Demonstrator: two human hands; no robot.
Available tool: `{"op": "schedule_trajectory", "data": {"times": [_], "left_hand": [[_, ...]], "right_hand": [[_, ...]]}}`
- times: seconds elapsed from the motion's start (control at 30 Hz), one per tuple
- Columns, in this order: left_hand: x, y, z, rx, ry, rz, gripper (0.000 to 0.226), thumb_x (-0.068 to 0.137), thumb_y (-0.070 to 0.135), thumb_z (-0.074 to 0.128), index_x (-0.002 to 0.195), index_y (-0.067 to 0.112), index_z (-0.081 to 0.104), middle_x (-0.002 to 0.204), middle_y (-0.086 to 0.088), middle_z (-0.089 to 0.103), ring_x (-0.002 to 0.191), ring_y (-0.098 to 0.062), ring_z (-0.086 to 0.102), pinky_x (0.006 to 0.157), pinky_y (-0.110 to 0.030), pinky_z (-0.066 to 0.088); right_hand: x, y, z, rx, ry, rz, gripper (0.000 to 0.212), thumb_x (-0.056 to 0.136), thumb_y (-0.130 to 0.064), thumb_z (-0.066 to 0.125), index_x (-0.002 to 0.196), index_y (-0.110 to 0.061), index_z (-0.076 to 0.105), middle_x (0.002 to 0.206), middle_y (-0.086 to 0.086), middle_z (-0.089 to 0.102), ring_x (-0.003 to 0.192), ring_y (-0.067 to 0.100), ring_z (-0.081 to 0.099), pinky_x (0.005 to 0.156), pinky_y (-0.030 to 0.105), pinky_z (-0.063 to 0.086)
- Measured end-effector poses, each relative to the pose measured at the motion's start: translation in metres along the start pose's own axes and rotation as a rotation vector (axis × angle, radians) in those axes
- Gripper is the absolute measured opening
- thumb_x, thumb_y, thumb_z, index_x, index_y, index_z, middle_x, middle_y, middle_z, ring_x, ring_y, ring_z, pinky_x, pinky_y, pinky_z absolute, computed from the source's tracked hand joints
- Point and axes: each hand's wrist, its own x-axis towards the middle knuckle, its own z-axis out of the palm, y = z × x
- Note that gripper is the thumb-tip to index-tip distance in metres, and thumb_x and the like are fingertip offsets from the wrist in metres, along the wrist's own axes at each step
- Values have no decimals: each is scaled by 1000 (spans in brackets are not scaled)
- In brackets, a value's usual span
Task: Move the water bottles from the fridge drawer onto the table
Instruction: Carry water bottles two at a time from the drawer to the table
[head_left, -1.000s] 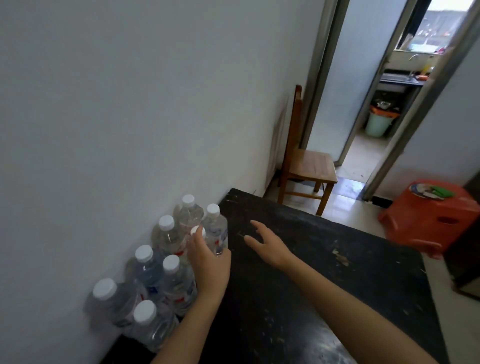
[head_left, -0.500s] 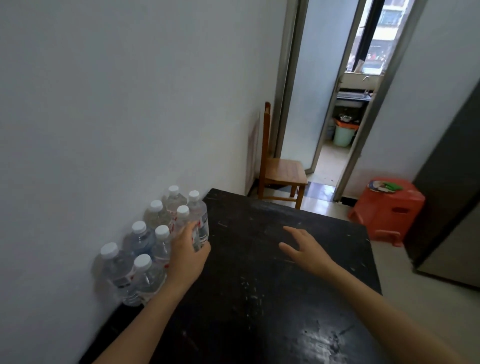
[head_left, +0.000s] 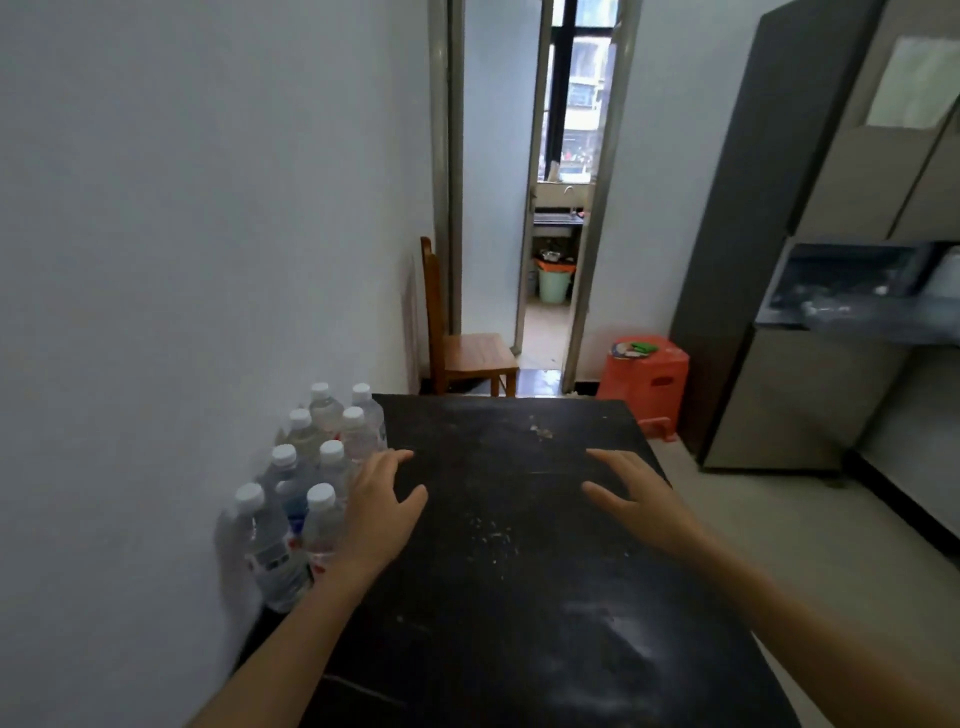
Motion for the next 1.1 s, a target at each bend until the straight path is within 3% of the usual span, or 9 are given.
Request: {"op": "schedule_trajectory", "data": {"times": [0.33,0.6,0.77,0.97,1.03,1.1], "left_hand": [[-56,48,33,-111,-213,135,46,85,16,60,129,16,46,139,-5,40,130,-20,34,103,-31,32],[-97,116,70,-203,-343,261,42,86,18,59,126,16,47,134,-1,43,126,-18,35,101,-30,31],[-135,165,111,-208,-459,366,50,76,37,57,119,13,54,124,-3,50,119,-20,43,97,-26,31],[-220,261,194,-189,-566,442,41,84,19,60,123,10,52,126,-8,51,117,-28,46,100,-35,35],[-246,290,217,-194,-584,480,43,86,17,59,127,11,48,130,-8,48,121,-25,41,103,-34,32],[-275,321,246,-197,-591,514,45,86,18,58,129,12,46,133,-8,47,124,-23,39,104,-34,29]], "right_hand": [[-131,-4,-38,-176,105,220,51,91,-38,51,137,-23,36,138,0,41,124,11,39,92,14,26],[-214,31,-87,-235,227,348,55,90,-40,52,139,-25,33,140,0,39,128,14,36,104,26,31],[-278,69,-123,-256,290,387,55,89,-41,52,138,-25,34,139,-1,40,128,13,35,102,21,28],[-399,138,-180,-272,339,523,57,89,-44,51,139,-24,32,142,-2,37,131,12,33,105,22,26],[-431,156,-200,-264,329,577,65,86,-55,48,140,-23,32,142,-2,36,131,13,32,106,23,25],[-468,177,-221,-267,351,604,87,72,-78,34,139,-22,33,142,-1,37,130,14,34,106,25,27]]}}
